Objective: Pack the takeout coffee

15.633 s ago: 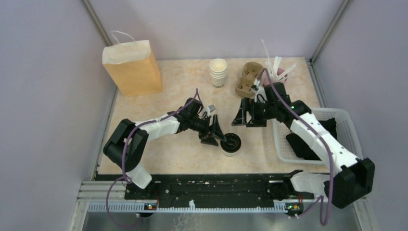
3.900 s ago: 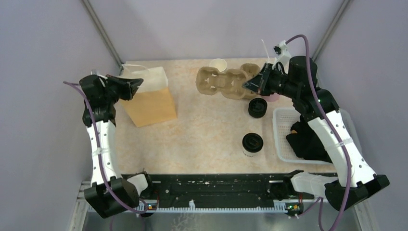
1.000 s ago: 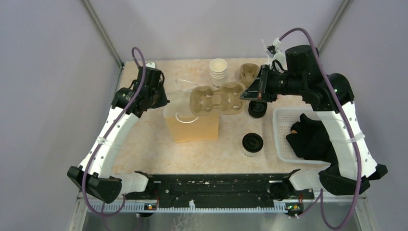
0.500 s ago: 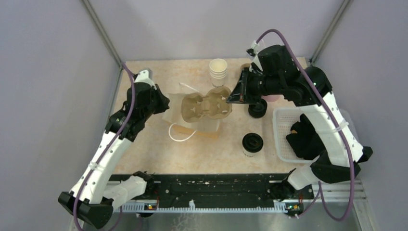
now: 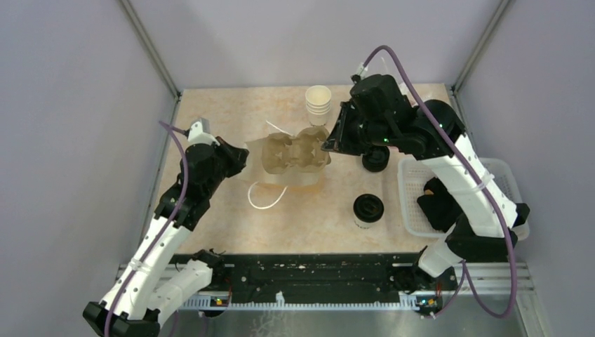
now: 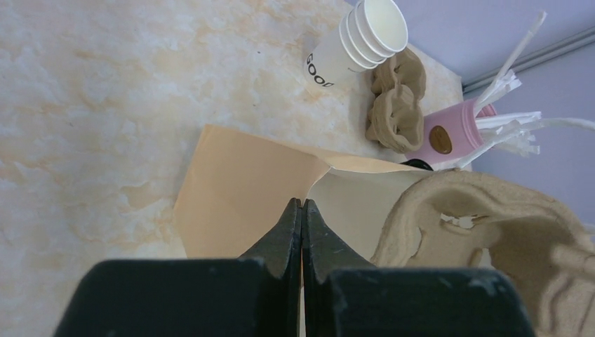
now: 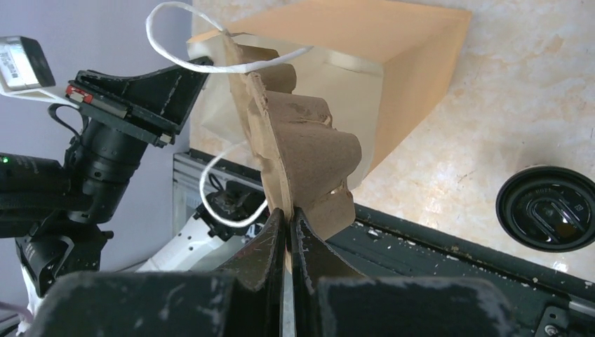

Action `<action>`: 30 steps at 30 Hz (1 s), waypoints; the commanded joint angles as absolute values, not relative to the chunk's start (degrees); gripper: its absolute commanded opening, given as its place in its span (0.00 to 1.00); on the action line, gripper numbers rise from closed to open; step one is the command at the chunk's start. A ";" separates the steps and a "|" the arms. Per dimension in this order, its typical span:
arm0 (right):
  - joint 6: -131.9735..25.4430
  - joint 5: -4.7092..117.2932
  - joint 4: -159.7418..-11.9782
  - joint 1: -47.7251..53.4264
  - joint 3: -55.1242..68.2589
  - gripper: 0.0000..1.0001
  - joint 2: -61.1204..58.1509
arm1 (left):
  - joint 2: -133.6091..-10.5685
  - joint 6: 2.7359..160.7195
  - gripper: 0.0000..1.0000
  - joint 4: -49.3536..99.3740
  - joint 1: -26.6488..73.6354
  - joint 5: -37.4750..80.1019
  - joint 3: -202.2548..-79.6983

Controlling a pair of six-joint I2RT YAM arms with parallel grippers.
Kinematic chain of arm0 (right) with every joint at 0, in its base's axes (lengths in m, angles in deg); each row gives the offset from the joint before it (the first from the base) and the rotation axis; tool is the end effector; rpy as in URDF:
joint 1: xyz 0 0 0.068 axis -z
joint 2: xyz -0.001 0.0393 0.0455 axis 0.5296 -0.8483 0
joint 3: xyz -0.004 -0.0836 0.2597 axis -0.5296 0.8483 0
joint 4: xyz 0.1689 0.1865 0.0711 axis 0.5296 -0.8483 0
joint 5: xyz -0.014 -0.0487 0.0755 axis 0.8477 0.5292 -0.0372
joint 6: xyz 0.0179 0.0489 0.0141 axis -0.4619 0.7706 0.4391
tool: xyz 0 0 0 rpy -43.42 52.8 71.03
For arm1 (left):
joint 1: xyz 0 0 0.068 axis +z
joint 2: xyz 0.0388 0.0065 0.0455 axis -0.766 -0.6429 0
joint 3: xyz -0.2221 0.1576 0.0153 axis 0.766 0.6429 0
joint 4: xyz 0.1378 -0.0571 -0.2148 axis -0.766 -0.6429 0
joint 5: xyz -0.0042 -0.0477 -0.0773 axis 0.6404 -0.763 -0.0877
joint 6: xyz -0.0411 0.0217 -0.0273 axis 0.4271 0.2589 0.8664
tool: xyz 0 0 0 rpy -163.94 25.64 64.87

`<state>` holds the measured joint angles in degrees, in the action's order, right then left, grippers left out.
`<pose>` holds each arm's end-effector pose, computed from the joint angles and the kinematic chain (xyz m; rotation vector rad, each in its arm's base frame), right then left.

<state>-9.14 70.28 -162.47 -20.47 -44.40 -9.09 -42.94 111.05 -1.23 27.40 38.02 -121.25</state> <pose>0.1586 0.1997 0.5060 0.0313 2.3905 0.8066 0.1669 -0.0637 0.3566 -0.4085 1.8844 -0.6158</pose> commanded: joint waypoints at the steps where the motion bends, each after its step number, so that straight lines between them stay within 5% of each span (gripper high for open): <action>1: -6.10 76.14 -161.98 -23.47 -42.90 0.00 -9.10 | -41.26 117.62 0.00 5.10 27.49 40.21 -120.02; 30: -6.89 82.08 -151.07 -30.07 -34.03 0.00 -12.51 | -37.51 117.87 0.00 -2.12 27.50 29.95 -117.20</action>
